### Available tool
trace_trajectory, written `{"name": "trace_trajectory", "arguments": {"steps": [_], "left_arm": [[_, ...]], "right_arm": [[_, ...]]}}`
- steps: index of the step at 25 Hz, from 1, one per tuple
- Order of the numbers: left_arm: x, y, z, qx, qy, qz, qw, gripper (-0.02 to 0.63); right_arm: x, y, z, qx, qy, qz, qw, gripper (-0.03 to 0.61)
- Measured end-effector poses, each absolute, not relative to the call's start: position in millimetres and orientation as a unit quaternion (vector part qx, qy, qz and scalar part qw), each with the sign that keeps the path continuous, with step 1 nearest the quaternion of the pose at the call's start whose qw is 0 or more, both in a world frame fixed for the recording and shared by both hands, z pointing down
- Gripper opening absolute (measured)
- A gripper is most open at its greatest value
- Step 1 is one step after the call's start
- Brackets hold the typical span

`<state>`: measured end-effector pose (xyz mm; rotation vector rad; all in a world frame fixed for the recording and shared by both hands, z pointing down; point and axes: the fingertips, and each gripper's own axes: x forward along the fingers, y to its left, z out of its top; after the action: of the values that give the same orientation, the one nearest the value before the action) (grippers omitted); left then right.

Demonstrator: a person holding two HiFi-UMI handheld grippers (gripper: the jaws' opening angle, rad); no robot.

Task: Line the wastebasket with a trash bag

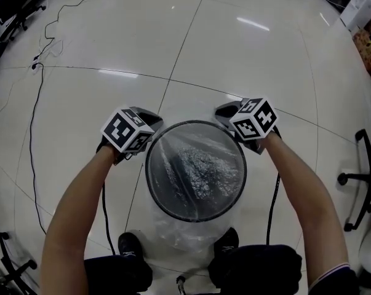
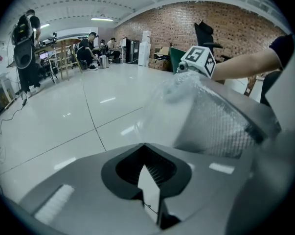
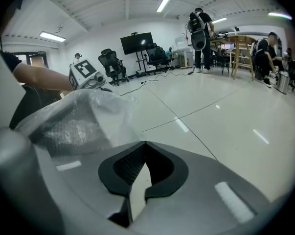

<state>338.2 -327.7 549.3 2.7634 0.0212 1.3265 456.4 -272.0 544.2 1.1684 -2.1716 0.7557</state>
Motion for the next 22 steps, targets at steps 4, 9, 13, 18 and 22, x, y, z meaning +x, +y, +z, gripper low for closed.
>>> {"name": "trace_trajectory", "arguments": {"steps": [4, 9, 13, 18, 22], "left_arm": [[333.6, -326.5, 567.2, 0.895, 0.013, 0.442, 0.054, 0.012], [326.1, -322.8, 595.1, 0.888, 0.008, 0.451, 0.091, 0.012], [317.6, -322.2, 614.9, 0.883, -0.004, 0.453, 0.12, 0.012], [309.4, -326.3, 631.1, 0.878, -0.012, 0.461, 0.129, 0.012], [304.7, -326.9, 642.7, 0.873, -0.017, 0.466, 0.143, 0.012]], "right_arm": [[455.4, -268.1, 564.5, 0.424, -0.807, 0.301, 0.279, 0.002], [453.3, -261.3, 588.2, 0.413, -0.804, 0.324, 0.278, 0.002], [454.2, -256.1, 604.8, 0.412, -0.8, 0.339, 0.275, 0.002], [457.3, -252.9, 621.8, 0.411, -0.793, 0.349, 0.282, 0.002], [460.3, -251.9, 633.7, 0.409, -0.789, 0.359, 0.287, 0.002]]}}
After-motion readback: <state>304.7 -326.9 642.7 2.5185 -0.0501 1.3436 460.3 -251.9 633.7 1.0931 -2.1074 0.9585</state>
